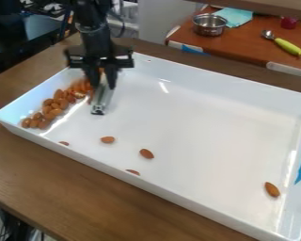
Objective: Sweep into pile
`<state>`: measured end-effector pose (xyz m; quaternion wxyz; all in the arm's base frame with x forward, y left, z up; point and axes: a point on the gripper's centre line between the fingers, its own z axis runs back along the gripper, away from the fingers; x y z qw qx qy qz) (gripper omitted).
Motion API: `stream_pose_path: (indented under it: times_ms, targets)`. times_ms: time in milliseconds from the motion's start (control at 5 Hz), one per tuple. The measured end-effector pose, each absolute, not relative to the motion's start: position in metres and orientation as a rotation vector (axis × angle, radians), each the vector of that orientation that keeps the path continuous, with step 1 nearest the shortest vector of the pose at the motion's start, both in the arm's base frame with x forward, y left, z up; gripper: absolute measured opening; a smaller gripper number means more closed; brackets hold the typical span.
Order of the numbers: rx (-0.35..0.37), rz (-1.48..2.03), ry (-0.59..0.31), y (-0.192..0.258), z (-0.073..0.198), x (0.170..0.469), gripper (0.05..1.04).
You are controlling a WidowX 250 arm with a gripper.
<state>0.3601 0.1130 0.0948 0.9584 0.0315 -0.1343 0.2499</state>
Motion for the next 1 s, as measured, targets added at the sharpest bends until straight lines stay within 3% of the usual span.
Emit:
stream_pose_path:
  times_ms: [200,600,800,1000]
  targets:
    - [0.063,0.509,-0.255,0.111,0.103,0.353,0.319]
    - [-0.237,0.351,-0.374,0.031,0.155,0.350,0.319]
    - [-0.367,0.257,-0.392,-0.012,0.165,0.340,0.319]
    - [-0.412,0.158,-0.384,-0.063,0.154,0.325,0.319]
